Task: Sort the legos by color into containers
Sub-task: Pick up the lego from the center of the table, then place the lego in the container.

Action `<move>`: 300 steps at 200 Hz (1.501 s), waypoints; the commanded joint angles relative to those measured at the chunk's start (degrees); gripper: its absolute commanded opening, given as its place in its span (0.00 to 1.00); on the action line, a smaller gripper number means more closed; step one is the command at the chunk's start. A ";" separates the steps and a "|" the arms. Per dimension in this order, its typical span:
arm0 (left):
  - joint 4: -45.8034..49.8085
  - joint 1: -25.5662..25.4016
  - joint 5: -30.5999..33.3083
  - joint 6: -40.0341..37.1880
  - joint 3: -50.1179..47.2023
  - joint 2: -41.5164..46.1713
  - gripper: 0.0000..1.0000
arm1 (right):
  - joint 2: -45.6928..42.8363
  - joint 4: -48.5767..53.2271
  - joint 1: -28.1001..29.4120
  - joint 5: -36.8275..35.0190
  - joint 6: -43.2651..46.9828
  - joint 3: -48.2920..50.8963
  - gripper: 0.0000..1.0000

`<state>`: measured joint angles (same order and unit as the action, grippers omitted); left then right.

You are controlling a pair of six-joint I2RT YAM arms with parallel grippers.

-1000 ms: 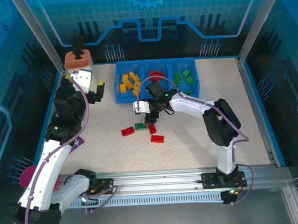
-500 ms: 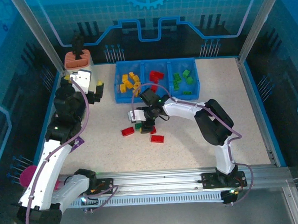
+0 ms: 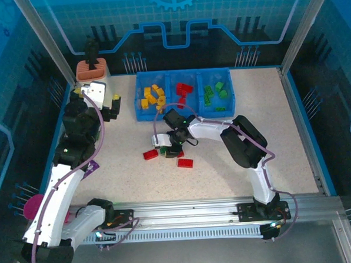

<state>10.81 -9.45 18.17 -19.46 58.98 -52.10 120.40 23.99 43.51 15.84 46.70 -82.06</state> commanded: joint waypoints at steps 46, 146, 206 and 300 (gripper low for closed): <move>-1.89 0.92 -0.29 0.48 -0.53 0.33 0.99 | -6.76 -2.16 -2.12 -1.56 -3.61 0.77 0.17; -2.19 0.93 -9.11 -7.43 -7.36 -2.68 0.99 | -24.36 -5.01 -28.28 -6.22 -16.03 0.24 0.20; 5.47 0.93 -21.40 -7.66 -14.04 -4.43 0.99 | -14.30 -9.64 -33.26 -14.22 -20.62 -6.56 0.22; 14.44 -10.65 -20.83 -6.88 -19.93 -8.55 0.99 | 2.73 -8.30 -34.29 -16.32 -22.70 -17.58 0.25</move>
<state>23.75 -18.22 -2.44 -26.92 41.41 -59.13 122.30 16.03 9.63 -1.48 25.23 -97.89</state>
